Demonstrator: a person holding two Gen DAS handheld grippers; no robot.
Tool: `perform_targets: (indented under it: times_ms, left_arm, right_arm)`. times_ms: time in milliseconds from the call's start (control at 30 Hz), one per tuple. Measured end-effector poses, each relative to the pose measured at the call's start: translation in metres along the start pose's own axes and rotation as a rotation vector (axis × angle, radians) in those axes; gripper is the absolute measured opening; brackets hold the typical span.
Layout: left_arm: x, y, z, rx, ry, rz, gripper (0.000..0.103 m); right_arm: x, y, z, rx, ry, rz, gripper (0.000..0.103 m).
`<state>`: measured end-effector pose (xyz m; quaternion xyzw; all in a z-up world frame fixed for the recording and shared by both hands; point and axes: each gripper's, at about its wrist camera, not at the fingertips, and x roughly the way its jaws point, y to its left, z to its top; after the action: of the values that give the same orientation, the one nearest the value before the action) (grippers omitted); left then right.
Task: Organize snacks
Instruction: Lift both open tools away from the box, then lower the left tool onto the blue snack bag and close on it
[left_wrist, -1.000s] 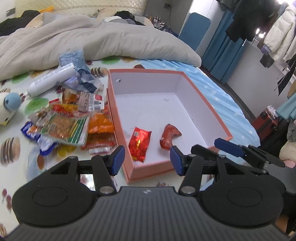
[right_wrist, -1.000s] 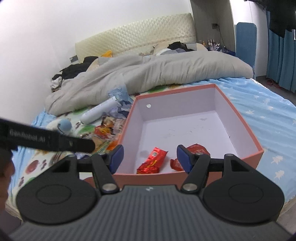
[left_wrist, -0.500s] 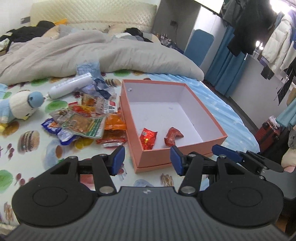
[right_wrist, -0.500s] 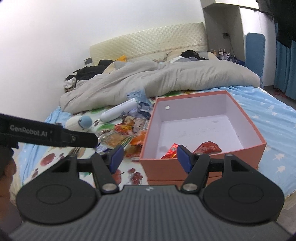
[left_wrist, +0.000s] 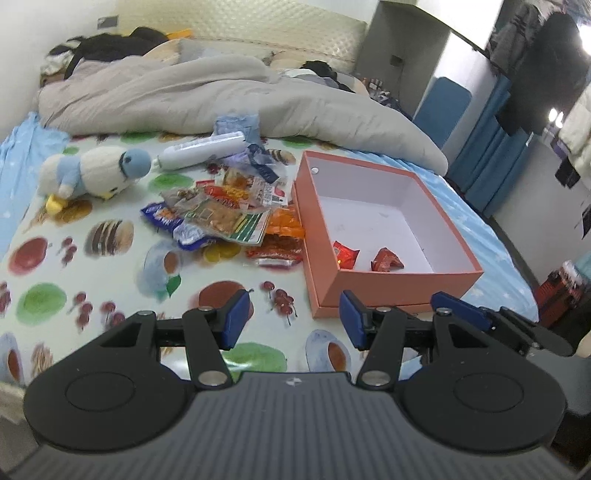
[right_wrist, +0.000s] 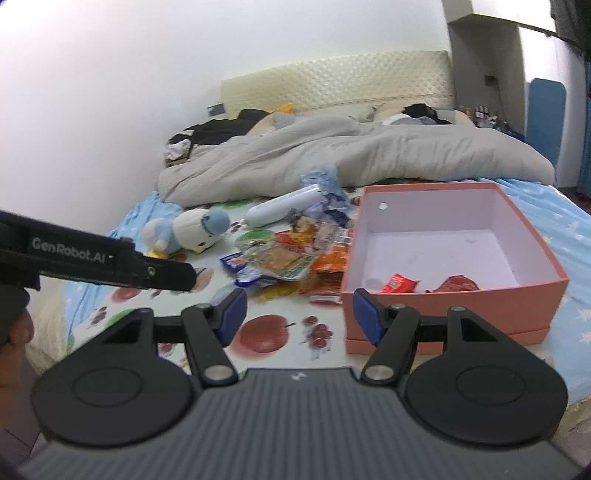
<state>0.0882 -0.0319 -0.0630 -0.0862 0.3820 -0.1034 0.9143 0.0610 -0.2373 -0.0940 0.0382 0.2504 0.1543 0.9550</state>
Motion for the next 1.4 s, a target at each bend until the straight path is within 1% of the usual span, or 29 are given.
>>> perform_targets:
  times_ms: [200,333,533,767,1100,1300,1400]
  left_arm:
    - [-0.018,0.014,-0.017,-0.038,-0.009,0.028,0.060]
    - [-0.017,0.027,-0.027,-0.069,0.010,0.050,0.060]
    - [-0.006,0.036,-0.028,-0.084,0.030,0.057,0.060]
    - [0.015,0.042,-0.016,-0.098,0.043,0.058,0.060]
    - [0.050,0.070,0.005,-0.121,0.082,0.084,0.060]
    - [0.076,0.087,0.022,-0.130,0.093,0.082,0.060]
    - [0.089,0.096,0.027,-0.133,0.100,0.075,0.060]
  right_arm:
    - [-0.006,0.022,-0.007,-0.046,0.002,0.045,0.066]
    - [-0.007,0.034,-0.013,-0.077,0.014,0.073,0.066]
    - [0.003,0.036,-0.011,-0.049,0.022,0.059,0.066]
    - [0.021,0.037,-0.008,-0.036,0.036,0.030,0.065]
    - [0.057,0.019,0.001,0.018,0.065,-0.025,0.065]
    - [0.084,0.015,0.004,0.003,0.092,-0.050,0.065]
    - [0.095,0.019,0.006,-0.032,0.103,-0.052,0.065]
